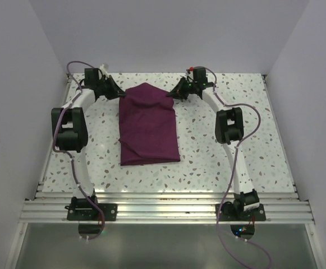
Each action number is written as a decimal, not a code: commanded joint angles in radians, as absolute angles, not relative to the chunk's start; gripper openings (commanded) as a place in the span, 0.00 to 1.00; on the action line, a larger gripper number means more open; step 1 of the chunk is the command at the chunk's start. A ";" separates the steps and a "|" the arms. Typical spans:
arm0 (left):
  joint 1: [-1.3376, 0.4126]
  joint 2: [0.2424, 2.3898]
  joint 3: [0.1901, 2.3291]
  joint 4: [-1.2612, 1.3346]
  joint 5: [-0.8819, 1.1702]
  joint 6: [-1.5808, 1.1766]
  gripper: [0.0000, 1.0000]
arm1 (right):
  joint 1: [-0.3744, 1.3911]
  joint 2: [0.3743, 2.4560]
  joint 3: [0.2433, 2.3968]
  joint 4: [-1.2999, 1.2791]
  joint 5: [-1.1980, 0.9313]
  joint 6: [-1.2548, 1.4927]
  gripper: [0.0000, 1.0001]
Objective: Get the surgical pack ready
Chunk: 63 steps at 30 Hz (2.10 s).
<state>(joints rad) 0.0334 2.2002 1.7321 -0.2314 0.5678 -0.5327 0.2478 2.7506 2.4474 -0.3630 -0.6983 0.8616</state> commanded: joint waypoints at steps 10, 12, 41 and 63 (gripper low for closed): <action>0.048 1.875 1.507 -0.279 0.542 -0.494 0.00 | 0.288 2.301 2.148 -0.521 -0.750 0.695 0.00; 0.048 1.839 1.479 -0.299 0.535 -0.491 0.00 | 0.293 2.254 2.061 -0.537 -0.755 0.680 0.00; 0.008 1.253 0.801 -0.430 0.451 -0.457 0.00 | 0.356 1.842 1.333 -0.591 -0.730 0.479 0.03; 0.008 1.198 0.845 -0.331 0.443 -0.486 0.73 | 0.406 2.053 1.678 -0.512 -0.672 0.355 0.74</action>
